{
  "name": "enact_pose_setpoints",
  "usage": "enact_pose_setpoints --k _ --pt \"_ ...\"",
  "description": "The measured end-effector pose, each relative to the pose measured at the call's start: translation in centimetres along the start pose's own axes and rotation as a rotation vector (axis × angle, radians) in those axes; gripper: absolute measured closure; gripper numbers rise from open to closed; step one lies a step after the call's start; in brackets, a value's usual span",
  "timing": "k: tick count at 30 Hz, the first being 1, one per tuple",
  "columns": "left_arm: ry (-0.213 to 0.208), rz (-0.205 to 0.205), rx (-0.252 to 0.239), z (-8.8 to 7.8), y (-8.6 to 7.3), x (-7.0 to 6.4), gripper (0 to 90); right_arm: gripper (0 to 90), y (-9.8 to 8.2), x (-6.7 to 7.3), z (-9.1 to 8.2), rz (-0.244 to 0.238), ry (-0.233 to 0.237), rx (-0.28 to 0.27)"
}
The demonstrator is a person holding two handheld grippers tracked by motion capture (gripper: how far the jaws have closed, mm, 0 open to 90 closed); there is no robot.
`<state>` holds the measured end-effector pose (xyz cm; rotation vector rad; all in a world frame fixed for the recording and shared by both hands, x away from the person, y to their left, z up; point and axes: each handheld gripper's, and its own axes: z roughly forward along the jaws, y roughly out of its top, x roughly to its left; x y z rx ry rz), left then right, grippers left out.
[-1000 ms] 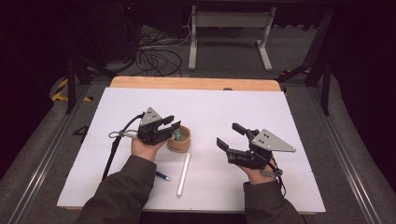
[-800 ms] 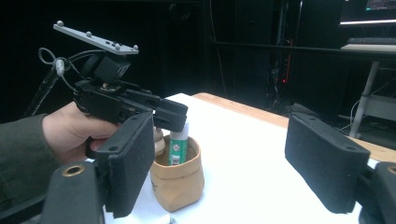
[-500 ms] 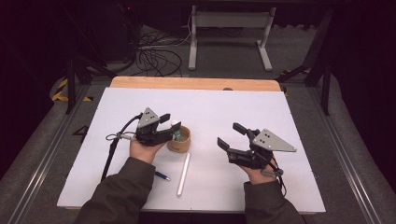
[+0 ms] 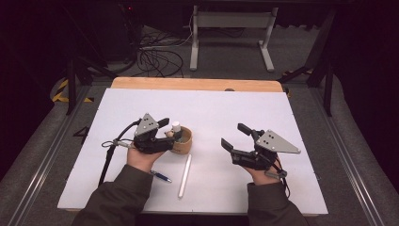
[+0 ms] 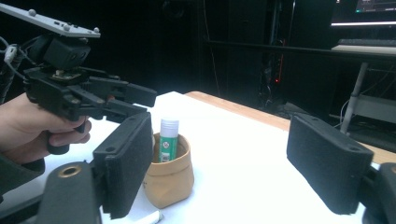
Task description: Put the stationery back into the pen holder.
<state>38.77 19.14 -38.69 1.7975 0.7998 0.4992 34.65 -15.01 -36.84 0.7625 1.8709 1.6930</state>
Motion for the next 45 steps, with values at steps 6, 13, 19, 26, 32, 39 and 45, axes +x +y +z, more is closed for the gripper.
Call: enact_pose_setpoints --k 6,13,19,26,32,39,45 --pt "-0.013 -0.001 0.005 -0.4 -0.3 -0.6 26.7 19.1 0.1 -0.3 -0.2 -0.009 -0.005 0.005" --pt "-0.002 0.001 0.005 -0.6 -0.5 -1.7 22.1 15.4 0.1 -0.5 -0.5 -0.013 -0.023 0.008" --pt "-0.007 0.001 0.014 -0.5 -0.6 -2.7 20.1 11.7 0.3 -0.8 -0.9 -0.011 -0.033 0.002" --pt "-0.004 0.006 0.03 -0.4 -0.8 -3.8 18.1 8.4 0.5 -1.2 -1.5 -0.024 -0.042 -0.001" --pt "0.001 0.004 0.064 -0.4 -1.2 -4.6 17.7 6.2 0.8 -1.5 -1.9 -0.028 -0.049 0.001" --pt "0.049 0.018 0.102 0.0 -1.8 -5.9 17.2 4.7 1.0 -1.7 -2.3 -0.031 -0.056 0.006" --pt "0.074 0.029 0.134 0.5 -2.0 -6.6 26.2 4.7 1.1 -1.7 -2.4 -0.041 -0.056 0.017"
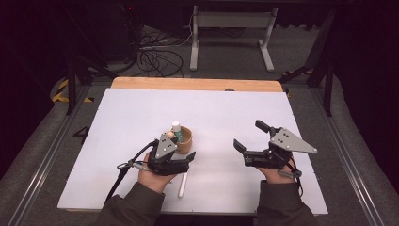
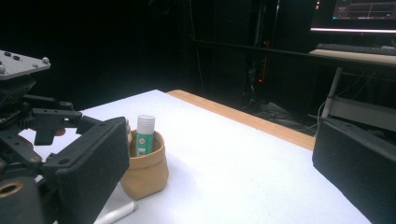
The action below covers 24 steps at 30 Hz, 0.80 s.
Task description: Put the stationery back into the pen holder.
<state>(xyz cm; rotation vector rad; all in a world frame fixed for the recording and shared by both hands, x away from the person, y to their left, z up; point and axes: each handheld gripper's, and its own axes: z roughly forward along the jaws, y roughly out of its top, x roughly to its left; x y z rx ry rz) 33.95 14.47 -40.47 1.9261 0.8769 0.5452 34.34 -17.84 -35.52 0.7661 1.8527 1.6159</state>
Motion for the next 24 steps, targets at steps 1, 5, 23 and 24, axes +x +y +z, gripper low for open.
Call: enact_pose_setpoints --k 1,5,23,24 --pt "0.011 -0.002 0.01 0.1 0.0 0.0 29.3 4.8 0.0 0.0 0.0 -0.002 -0.002 0.001" --pt "0.016 -0.02 0.057 0.5 -0.3 0.0 34.1 4.7 0.0 0.0 0.1 -0.004 -0.001 0.008" --pt "0.031 -0.052 0.213 2.5 -2.1 -1.0 48.1 5.4 0.0 0.1 0.1 -0.001 0.001 0.021" --pt "0.033 -0.058 0.224 2.6 -2.2 -1.0 48.5 5.4 0.0 0.1 0.1 -0.002 0.001 0.022"
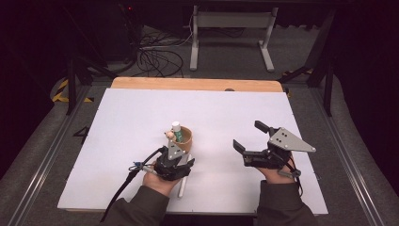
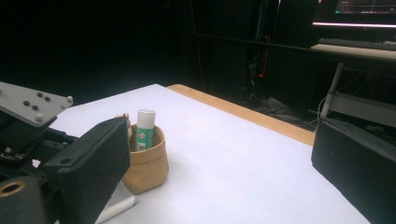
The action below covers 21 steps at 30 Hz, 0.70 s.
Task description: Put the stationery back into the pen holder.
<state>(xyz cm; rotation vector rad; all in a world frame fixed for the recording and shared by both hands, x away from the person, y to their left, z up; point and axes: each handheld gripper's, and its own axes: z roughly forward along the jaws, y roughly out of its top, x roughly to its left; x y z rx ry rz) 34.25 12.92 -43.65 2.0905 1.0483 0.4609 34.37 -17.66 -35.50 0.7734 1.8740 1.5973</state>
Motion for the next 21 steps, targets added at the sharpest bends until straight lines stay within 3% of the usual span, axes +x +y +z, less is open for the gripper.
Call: enact_pose_setpoints --k 21 --pt "-0.004 -0.006 0.121 1.7 -0.4 0.0 57.2 6.0 -0.1 0.2 0.3 -0.006 0.012 0.017"
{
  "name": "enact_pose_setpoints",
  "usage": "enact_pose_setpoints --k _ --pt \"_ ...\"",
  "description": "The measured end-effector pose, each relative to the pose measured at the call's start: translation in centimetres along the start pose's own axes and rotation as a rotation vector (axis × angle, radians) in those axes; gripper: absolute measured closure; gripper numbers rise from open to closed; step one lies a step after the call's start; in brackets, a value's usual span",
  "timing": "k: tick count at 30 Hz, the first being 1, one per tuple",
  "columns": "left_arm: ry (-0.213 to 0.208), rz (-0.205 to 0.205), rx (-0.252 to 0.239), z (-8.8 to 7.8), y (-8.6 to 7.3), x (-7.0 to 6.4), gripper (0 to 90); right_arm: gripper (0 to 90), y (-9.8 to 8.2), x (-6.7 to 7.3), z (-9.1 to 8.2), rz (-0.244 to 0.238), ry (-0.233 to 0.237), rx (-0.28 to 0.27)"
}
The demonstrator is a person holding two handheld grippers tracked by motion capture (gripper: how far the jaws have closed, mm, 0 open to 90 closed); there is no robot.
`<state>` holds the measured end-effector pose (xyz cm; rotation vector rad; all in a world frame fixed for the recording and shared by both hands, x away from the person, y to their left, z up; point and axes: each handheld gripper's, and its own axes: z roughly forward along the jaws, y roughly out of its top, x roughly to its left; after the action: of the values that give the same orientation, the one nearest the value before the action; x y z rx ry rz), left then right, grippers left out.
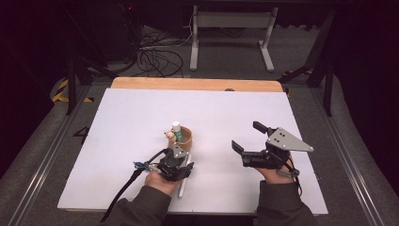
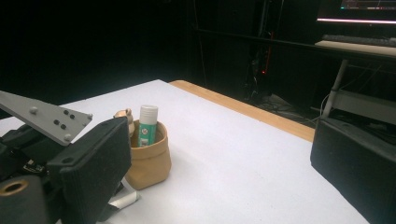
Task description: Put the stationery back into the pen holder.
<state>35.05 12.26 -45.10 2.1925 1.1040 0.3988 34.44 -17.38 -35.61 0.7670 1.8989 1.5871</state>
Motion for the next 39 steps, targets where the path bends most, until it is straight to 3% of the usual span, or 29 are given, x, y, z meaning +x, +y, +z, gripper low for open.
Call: enact_pose_setpoints --k 21,39 --pt "-0.012 -0.014 0.016 0.18 0.17 0.18 60.4 6.1 0.02 0.11 0.12 -0.004 0.007 0.003" --pt "-0.034 -0.001 0.017 0.19 0.17 -0.65 63.4 6.4 0.03 0.07 0.09 -0.009 0.007 0.006"
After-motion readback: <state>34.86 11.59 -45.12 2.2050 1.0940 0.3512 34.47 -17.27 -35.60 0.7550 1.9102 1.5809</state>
